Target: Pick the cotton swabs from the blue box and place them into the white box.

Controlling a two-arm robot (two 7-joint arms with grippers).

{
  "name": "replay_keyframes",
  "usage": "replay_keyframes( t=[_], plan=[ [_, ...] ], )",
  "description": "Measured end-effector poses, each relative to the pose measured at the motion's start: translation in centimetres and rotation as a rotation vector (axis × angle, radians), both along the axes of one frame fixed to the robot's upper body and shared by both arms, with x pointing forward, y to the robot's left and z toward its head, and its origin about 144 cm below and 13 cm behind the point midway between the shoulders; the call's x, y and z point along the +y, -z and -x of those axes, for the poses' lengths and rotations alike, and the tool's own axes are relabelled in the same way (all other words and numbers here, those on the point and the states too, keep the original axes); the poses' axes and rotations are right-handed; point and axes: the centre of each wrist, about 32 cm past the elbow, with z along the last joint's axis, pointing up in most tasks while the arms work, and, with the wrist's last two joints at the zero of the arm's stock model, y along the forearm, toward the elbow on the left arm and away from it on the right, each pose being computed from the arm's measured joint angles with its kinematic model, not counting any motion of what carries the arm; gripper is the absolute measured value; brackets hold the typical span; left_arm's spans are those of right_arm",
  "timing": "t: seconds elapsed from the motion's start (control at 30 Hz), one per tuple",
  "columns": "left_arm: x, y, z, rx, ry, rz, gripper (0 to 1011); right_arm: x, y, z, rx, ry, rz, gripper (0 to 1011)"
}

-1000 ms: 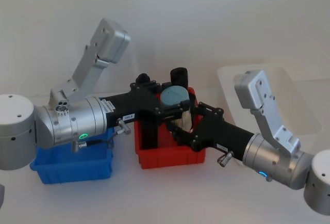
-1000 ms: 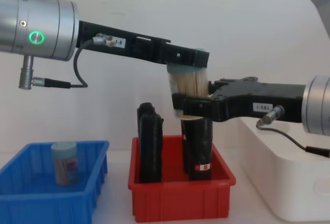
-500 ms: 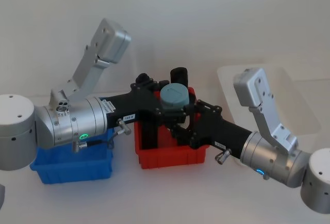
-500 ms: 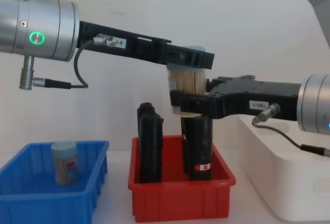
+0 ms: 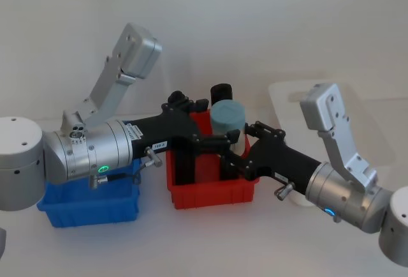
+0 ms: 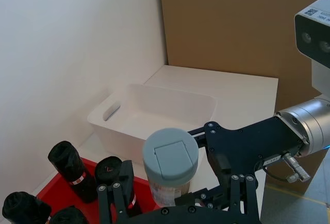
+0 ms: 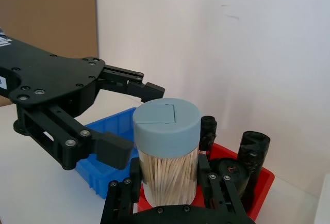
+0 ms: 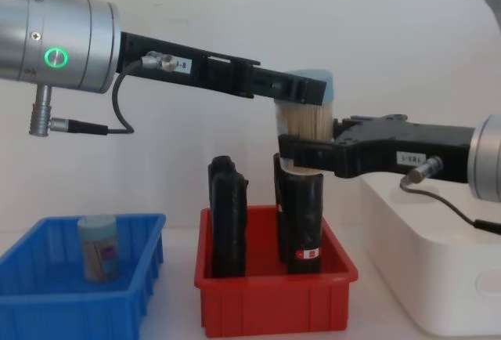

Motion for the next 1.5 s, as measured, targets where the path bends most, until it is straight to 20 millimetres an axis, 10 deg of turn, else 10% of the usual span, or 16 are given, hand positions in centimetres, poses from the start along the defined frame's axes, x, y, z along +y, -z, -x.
replay_keyframes(
  t=[0.9, 1.5],
  plan=[
    [0.0, 0.0, 0.0, 0.000, 0.000, 0.000, 1004, -5.4, 1.4, 0.4, 0.030, 0.344, -0.057, 635],
    [0.0, 0.0, 0.0, 0.000, 0.000, 0.000, 1004, -7.9, 3.8, -3.5, 0.156, 0.576, -0.045, 635]
  ],
)
